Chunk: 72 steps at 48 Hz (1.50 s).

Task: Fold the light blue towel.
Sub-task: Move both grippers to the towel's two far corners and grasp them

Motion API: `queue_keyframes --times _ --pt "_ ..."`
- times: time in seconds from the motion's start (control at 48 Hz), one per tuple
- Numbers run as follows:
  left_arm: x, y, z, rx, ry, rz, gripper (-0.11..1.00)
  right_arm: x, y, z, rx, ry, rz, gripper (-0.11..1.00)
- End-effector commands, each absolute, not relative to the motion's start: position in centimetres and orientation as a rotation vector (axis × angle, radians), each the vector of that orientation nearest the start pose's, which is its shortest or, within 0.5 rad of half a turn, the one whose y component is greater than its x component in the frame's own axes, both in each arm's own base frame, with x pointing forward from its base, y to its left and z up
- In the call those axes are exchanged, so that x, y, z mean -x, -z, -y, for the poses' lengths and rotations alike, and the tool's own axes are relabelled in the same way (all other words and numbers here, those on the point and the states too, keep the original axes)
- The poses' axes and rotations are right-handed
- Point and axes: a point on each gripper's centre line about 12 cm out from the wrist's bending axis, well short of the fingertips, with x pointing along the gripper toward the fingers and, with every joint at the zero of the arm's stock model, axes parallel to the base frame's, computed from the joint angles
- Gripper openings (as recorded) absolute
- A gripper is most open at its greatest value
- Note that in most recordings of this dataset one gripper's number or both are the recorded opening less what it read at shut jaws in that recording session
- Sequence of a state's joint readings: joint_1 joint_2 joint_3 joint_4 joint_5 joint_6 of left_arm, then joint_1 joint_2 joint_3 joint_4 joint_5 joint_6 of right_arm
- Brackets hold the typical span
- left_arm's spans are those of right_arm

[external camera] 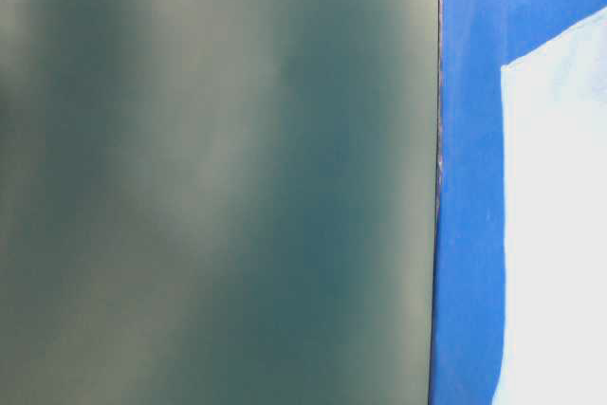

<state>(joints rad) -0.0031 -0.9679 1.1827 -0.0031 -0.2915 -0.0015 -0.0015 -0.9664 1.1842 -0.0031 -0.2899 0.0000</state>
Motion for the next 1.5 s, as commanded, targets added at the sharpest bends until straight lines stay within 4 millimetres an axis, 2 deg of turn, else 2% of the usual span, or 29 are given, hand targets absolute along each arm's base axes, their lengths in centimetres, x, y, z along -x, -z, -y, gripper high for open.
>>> queue_keyframes --times 0.0,0.167,0.292,0.459,0.604,0.667,0.729,0.855,0.938,0.98,1.271,1.48 --pt "-20.2 -29.0 -0.7 0.036 -0.038 0.03 0.0 -20.3 -30.1 0.5 -0.011 0.027 0.091 0.0" --pt "-20.3 -27.7 -2.2 0.041 -0.112 -0.059 0.0 -21.9 -29.5 2.9 -0.038 0.136 -0.001 0.0" --pt "-20.5 -26.2 -3.9 0.054 -0.193 -0.121 0.0 -23.6 -27.5 5.3 -0.057 0.227 -0.131 0.0" --pt "-21.0 -23.3 -6.3 0.092 -0.302 -0.212 0.0 -26.0 -24.5 8.3 -0.09 0.316 -0.279 0.0" --pt "-21.7 -20.8 -7.5 0.105 -0.343 -0.276 0.02 -28.1 -21.8 10.7 -0.113 0.369 -0.395 0.01" --pt "-22.1 -19.8 -8.0 0.113 -0.359 -0.307 0.1 -28.9 -20.5 11.6 -0.12 0.384 -0.439 0.07" --pt "-22.4 -18.6 -8.6 0.121 -0.377 -0.34 0.23 -29.8 -19.1 12.6 -0.127 0.4 -0.486 0.27" --pt "-23.1 -16.0 -9.8 0.142 -0.414 -0.411 0.64 -31.0 -16.3 14.1 -0.136 0.419 -0.567 0.62" --pt "-23.6 -14.4 -10.5 0.152 -0.435 -0.445 0.84 -31.7 -15.0 14.7 -0.138 0.422 -0.6 0.6" --pt "-23.8 -13.7 -10.8 0.155 -0.44 -0.458 0.9 -32.0 -14.4 15.1 -0.141 0.425 -0.615 0.58" --pt "-24.6 -9.2 -12.4 0.193 -0.48 -0.586 0.89 -33.2 -11.0 16.2 -0.152 0.429 -0.693 0.58" --pt "-24.5 -7.8 -13.3 0.212 -0.507 -0.629 0.86 -32.9 -10.0 16.6 -0.159 0.441 -0.7 0.55"
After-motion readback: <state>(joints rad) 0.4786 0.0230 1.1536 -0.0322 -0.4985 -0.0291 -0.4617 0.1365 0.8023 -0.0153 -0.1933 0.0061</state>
